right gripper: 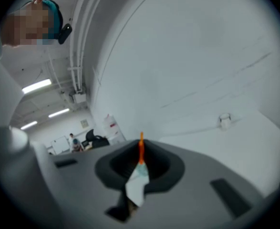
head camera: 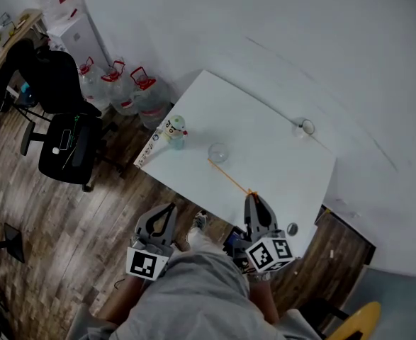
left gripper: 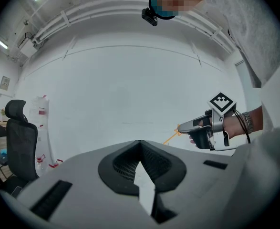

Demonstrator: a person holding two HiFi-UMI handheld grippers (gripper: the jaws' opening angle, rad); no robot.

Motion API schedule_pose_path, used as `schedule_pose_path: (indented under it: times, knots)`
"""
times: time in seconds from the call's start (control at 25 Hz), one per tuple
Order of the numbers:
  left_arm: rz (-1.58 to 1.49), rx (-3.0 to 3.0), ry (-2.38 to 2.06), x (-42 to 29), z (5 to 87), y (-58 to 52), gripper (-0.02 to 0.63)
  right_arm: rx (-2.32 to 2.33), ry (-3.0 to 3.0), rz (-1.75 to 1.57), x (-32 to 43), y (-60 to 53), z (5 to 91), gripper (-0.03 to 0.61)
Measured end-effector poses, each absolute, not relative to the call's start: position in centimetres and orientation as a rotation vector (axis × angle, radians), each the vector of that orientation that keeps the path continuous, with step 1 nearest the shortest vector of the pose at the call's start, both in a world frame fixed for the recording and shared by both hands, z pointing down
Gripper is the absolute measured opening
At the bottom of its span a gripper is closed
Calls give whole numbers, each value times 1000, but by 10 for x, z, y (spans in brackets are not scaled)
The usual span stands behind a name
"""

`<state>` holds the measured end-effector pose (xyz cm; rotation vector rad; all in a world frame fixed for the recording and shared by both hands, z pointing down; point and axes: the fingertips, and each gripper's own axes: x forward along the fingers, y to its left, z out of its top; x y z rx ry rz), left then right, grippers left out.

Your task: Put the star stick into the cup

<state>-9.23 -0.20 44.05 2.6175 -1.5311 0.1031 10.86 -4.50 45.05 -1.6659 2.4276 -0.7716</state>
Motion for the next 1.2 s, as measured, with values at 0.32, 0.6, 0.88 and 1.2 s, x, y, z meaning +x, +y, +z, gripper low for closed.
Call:
schedule_pose_path:
  times: [0.32,0.6,0.88,1.2]
  knots:
    - [95,2616,-1577,-67,437,-45,29,-1631,2490,-759,130,-88,457,46]
    - [106,2624,-1523,-57,440,-68,29,-1706,2484,-771,144,-102,469,46]
    - [91,2700,-1370,-55,443,-102,29,-1865,2399,-816,145,-103,481,46]
    - [149,2799,-1082,-42,445,-145,29,-2034,2241,-907,139,-111,492,46]
